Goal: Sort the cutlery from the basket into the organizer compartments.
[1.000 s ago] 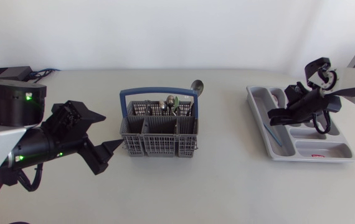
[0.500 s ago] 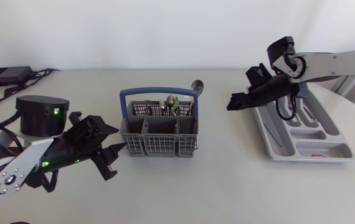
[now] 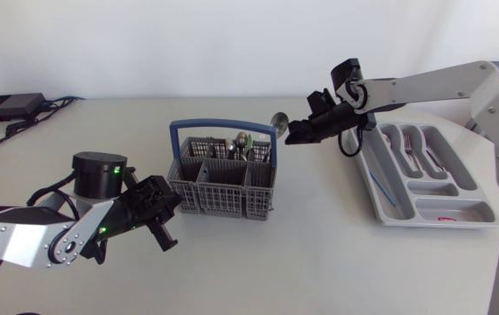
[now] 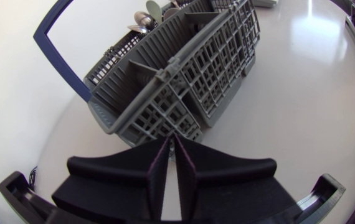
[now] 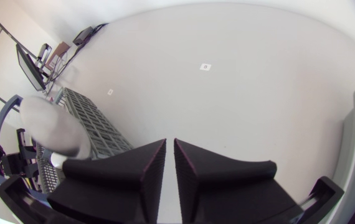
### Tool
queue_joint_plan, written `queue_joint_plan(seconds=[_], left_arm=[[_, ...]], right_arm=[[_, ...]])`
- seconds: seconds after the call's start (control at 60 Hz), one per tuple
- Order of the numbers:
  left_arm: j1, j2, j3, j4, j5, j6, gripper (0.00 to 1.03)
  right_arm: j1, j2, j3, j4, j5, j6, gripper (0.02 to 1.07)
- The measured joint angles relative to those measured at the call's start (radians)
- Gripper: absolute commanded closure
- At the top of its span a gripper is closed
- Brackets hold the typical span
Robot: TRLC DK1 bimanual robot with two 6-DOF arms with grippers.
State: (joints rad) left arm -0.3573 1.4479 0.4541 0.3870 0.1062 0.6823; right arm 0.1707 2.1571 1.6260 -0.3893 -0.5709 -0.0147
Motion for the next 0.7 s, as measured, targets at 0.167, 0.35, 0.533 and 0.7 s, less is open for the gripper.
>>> queue_joint_plan(seconds=[0.167,0.35,0.533,0.7], left_arm=[[0.027,0.016,-0.003,0.029,0.0,0.0,1.0],[0.042,0.041,-0.003,0.079,0.001,0.0,1.0],[0.058,0.102,-0.001,0.13,0.004,0.0,1.0],[0.089,0.149,0.033,0.159,0.009,0.0,1.0]], right_arm=[[0.019,0.087,0.086,-0.004,-0.071,0.035,1.01],[0.036,0.099,0.09,-0.03,-0.176,0.041,1.01],[0.037,0.077,0.024,-0.034,-0.222,0.033,1.01],[0.037,-0.023,-0.122,-0.038,-0.227,0.003,1.01]])
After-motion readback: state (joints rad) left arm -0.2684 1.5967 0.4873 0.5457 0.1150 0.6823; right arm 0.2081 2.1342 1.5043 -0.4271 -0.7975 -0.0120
